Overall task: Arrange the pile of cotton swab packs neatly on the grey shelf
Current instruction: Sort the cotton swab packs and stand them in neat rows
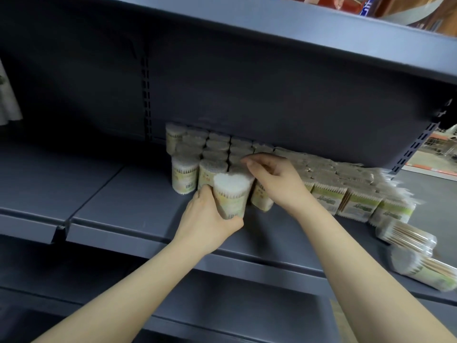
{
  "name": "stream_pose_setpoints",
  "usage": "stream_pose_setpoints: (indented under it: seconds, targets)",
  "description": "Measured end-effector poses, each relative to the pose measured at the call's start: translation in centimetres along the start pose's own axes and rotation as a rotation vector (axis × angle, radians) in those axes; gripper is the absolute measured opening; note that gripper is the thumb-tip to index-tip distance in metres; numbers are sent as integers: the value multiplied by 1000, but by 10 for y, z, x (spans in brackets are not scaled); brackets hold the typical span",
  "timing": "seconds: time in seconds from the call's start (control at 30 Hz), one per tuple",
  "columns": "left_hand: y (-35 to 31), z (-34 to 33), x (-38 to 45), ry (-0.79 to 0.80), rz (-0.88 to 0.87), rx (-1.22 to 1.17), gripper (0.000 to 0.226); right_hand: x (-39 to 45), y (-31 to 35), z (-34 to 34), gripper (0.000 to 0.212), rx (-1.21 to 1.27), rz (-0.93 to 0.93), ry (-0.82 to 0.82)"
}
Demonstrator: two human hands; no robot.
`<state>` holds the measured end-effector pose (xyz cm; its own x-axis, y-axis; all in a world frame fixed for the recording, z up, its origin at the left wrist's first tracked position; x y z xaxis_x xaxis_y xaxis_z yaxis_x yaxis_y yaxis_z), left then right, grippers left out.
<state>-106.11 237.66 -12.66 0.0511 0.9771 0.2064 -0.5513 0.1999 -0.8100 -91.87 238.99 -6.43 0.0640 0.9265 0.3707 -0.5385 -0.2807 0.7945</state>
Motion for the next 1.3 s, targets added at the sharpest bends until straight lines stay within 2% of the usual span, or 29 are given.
stream_pose_setpoints:
  seconds: [0.17, 0.3, 0.47, 0.9, 1.3]
  targets:
    - [13, 16, 1, -48, 26, 84, 63, 5, -4, -13, 20, -94, -4, -24]
    - [26, 30, 3, -68, 65, 156, 57, 10, -8, -27, 23, -163, -27, -38]
    - [41, 44, 5, -89, 93, 189, 52, 12, -5, -46, 35, -375, 28, 3]
    - [69, 71, 23, -126, 167, 244, 49, 27, 3, -78, 41, -454, 93, -21]
    - [82, 83, 42, -83, 149, 249, 52, 47, 2, -95, 39, -506, 54, -14]
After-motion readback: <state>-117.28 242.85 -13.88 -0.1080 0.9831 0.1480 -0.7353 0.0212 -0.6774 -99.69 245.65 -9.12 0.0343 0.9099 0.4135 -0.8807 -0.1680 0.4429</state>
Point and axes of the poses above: each hand's wrist, its own x-axis towards the middle knuckle, its own z-axis out of the back of the hand, y = z × x, the point moved 1 cm from there along x, towards the middle knuckle, and after that the axes turned 5 degrees about -y, right-handed, at the moved point
